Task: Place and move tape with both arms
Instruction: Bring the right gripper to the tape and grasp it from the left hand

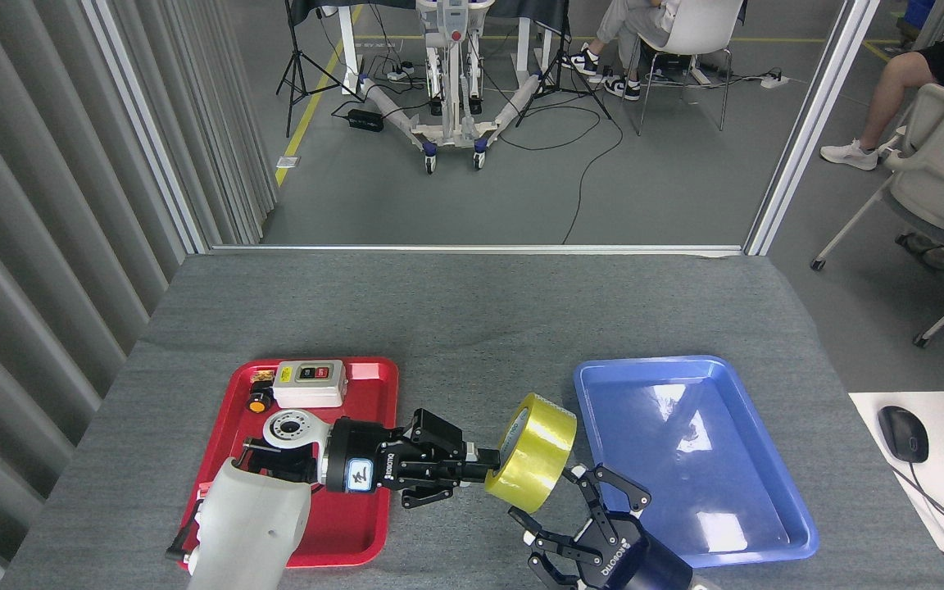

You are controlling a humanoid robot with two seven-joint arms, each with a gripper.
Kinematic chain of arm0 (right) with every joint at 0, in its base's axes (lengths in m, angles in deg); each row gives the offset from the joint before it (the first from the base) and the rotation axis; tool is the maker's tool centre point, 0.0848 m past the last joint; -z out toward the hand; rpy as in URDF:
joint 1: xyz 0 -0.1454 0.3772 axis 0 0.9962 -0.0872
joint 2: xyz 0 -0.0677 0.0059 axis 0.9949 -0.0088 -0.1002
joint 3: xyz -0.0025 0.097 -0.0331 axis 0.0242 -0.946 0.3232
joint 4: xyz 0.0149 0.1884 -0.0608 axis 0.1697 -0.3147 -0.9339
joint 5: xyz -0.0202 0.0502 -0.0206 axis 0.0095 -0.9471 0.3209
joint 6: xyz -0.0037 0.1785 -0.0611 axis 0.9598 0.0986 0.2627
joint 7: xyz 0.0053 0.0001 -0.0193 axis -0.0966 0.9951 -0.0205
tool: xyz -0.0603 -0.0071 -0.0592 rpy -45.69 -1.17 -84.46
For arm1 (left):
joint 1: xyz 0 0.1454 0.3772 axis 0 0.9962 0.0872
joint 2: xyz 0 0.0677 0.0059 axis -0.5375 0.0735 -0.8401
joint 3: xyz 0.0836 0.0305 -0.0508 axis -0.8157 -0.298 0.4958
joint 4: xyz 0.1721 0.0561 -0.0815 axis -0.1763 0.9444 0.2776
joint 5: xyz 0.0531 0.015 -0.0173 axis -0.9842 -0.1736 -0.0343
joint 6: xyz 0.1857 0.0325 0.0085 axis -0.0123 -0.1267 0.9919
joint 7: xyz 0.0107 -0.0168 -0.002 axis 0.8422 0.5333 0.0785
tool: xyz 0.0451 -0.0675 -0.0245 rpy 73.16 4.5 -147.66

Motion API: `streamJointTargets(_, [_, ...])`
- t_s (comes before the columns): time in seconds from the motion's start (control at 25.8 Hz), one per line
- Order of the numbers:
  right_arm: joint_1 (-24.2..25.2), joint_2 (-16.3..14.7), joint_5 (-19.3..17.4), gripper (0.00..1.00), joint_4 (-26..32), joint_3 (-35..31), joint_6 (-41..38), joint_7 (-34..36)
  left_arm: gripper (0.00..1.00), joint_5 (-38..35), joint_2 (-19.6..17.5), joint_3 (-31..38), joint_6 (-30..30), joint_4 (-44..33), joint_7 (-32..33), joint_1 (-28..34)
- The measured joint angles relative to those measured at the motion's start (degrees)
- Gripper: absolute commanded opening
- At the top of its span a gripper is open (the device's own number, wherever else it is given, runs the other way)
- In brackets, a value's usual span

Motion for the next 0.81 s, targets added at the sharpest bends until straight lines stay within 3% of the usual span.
streamJointTargets(0.27, [-0.1,0.2,-0.1,0.60,-0.1,0.4,0.0,-0.1,0.00,0.0,-0.4,0.0,-0.1,0.0,0.0,-0.1])
streamJointTargets(0.58, [-0.1,0.8,-0.1,0.43,-1.4,0.6,0.0,-0.1,0.00,0.0,-0.8,0.0,-0.1,0.0,0.0,-0.1])
streamJointTargets(0.81, [-0.1,1.4,0.0,0.39,-1.6,0.6,-0.1,0.0,0.00,-0.2,-1.0,0.0,-0.1,0.0,-0.1,-0.2])
